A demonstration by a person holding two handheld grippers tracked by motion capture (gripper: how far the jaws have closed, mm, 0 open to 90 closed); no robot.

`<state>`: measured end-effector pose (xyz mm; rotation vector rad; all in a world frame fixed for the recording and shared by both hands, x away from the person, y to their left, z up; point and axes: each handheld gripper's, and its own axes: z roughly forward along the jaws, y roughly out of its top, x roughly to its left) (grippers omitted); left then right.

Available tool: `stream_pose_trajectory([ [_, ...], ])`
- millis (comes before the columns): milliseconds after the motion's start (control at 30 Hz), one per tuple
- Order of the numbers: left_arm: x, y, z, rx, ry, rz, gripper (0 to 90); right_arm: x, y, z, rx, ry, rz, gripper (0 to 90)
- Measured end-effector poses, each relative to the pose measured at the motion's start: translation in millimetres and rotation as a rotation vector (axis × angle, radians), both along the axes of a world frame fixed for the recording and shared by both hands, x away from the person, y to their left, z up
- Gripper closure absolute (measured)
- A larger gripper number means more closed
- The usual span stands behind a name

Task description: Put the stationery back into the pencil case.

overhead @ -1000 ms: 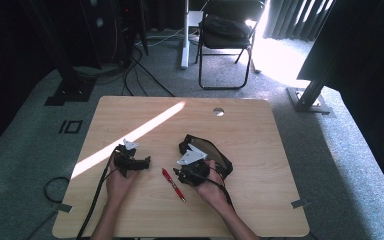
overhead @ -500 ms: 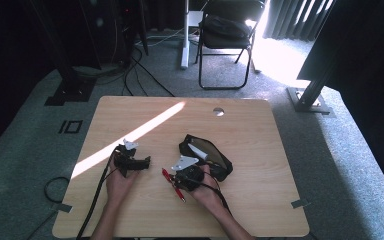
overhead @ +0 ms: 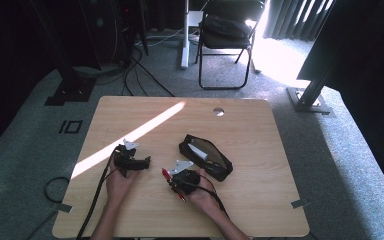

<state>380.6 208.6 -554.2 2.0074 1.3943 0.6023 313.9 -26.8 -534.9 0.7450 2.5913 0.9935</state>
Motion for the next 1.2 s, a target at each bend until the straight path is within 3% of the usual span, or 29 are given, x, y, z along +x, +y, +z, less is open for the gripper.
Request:
stream_pose_trajectory([
  [300,0.0,0.0,0.0,0.0,0.0,0.0,8.9,3.1,1.1,-5.5,-0.026,0.028,0.001,78.6],
  [667,0.0,0.0,-0.1,0.0,0.0,0.0,8.9,7.6,-3.8,-5.1,-0.031,0.075,0.003,74.4],
  [967,0.0,0.0,0.0,0.0,0.0,0.0,8.9,7.6,-1.0,-1.0,-0.089,0.089,0.025,79.2],
  [1200,0.0,0.0,0.0,0.0,0.0,0.0,8.9,10.4,-8.2,-3.3,-0.056,0.075,-0.004,79.9],
])
